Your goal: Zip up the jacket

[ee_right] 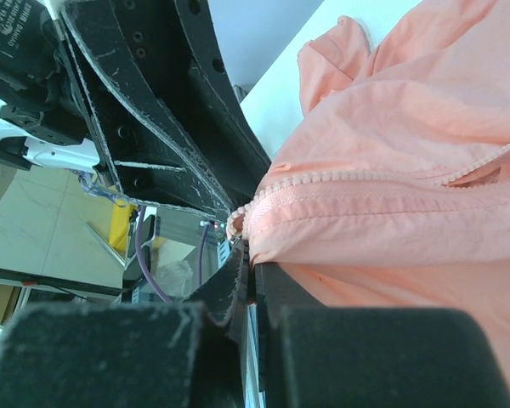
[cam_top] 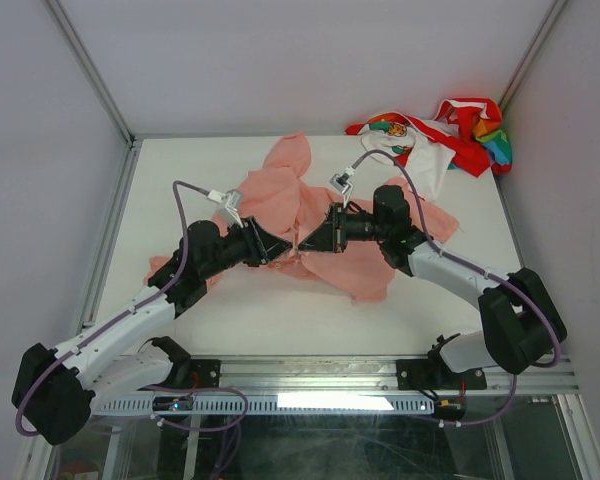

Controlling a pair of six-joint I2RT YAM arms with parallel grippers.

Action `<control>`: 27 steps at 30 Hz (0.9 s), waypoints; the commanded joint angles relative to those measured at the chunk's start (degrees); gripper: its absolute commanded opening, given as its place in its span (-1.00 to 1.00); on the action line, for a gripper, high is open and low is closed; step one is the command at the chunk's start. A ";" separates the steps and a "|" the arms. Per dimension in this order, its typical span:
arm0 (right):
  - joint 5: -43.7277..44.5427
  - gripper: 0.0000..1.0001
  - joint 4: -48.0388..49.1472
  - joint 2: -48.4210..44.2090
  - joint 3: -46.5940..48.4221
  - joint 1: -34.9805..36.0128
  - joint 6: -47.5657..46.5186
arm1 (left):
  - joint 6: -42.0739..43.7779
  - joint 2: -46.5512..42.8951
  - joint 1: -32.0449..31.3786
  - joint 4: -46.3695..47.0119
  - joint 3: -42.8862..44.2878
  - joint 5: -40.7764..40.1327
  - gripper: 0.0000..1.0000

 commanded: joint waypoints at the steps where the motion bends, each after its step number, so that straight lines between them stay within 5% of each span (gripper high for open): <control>1: 0.73 -1.00 8.78 0.26 0.08 0.20 4.46 | -5.42 -2.10 0.57 1.13 1.69 -0.20 -0.34; 16: 1.77 -1.00 11.99 0.66 -2.05 0.35 7.85 | -11.96 -4.98 2.30 7.03 -2.70 2.21 -0.16; 27: 1.38 -1.00 13.08 0.59 -2.21 0.59 8.62 | -12.87 -3.34 2.24 8.98 -3.23 4.08 -0.41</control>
